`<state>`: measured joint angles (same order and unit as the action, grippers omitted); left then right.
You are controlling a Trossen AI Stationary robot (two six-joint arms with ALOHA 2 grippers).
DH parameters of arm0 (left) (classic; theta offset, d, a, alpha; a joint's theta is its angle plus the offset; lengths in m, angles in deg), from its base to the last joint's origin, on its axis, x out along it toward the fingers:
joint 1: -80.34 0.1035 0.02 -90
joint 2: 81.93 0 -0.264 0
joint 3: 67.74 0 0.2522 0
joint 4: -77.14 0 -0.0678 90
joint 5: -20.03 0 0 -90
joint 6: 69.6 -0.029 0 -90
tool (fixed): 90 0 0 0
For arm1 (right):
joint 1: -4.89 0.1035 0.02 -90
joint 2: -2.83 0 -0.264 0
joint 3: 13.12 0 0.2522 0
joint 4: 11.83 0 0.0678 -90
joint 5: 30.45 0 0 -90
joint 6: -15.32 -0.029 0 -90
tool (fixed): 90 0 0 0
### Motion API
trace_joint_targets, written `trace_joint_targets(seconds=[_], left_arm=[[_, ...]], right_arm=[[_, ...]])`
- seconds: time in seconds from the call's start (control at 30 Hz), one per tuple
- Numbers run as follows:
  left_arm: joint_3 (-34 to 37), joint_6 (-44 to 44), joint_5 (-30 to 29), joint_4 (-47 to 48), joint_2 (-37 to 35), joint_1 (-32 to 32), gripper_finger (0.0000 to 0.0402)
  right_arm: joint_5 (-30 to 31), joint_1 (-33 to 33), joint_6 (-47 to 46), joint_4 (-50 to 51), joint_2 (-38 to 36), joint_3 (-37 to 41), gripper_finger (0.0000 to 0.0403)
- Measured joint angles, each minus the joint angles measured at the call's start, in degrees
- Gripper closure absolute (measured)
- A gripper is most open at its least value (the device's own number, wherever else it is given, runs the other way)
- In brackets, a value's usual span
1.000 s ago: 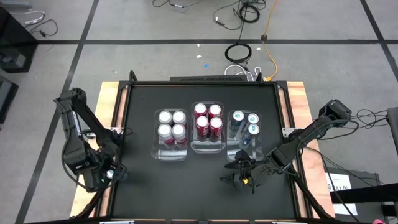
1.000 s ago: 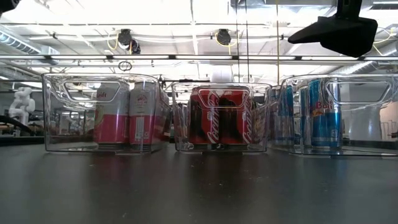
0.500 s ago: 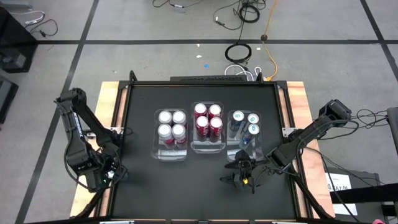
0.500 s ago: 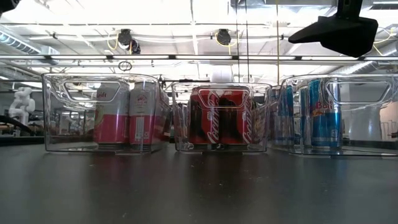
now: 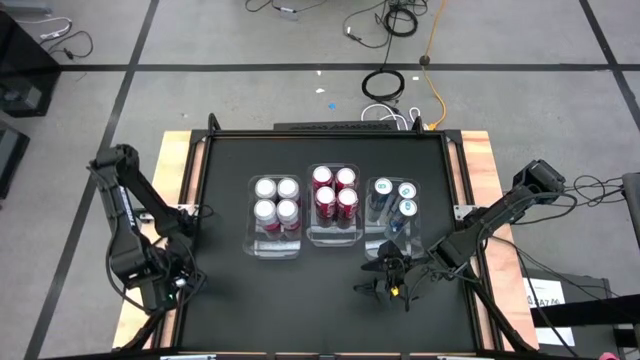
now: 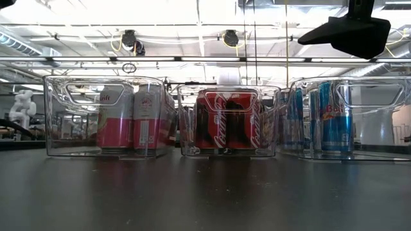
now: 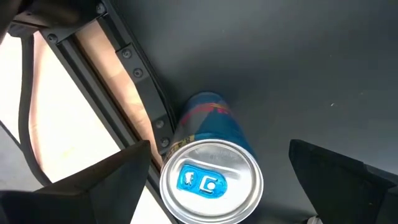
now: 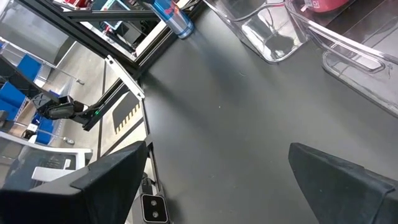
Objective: Sort soda cans
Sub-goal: Put the silver blue soda can into the middle right transparent bin
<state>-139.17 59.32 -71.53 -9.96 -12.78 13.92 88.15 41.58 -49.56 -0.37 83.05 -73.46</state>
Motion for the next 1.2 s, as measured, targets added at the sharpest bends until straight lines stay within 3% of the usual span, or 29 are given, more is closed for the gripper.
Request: trace_joint_targets(seconds=[0.63, 1.2], left_arm=[[-0.02, -0.17, 3.04, -1.05, 4.53, -0.1, 0.0012], [-0.02, -0.29, 3.17, -1.76, 6.61, -0.1, 0.0109]], right_arm=[[-0.2, 0.04, -0.37, -0.04, 0.0, 0.0, 0.0018], [-0.42, 0.06, -0.46, -0.09, 0.0, 0.0, 0.0018]])
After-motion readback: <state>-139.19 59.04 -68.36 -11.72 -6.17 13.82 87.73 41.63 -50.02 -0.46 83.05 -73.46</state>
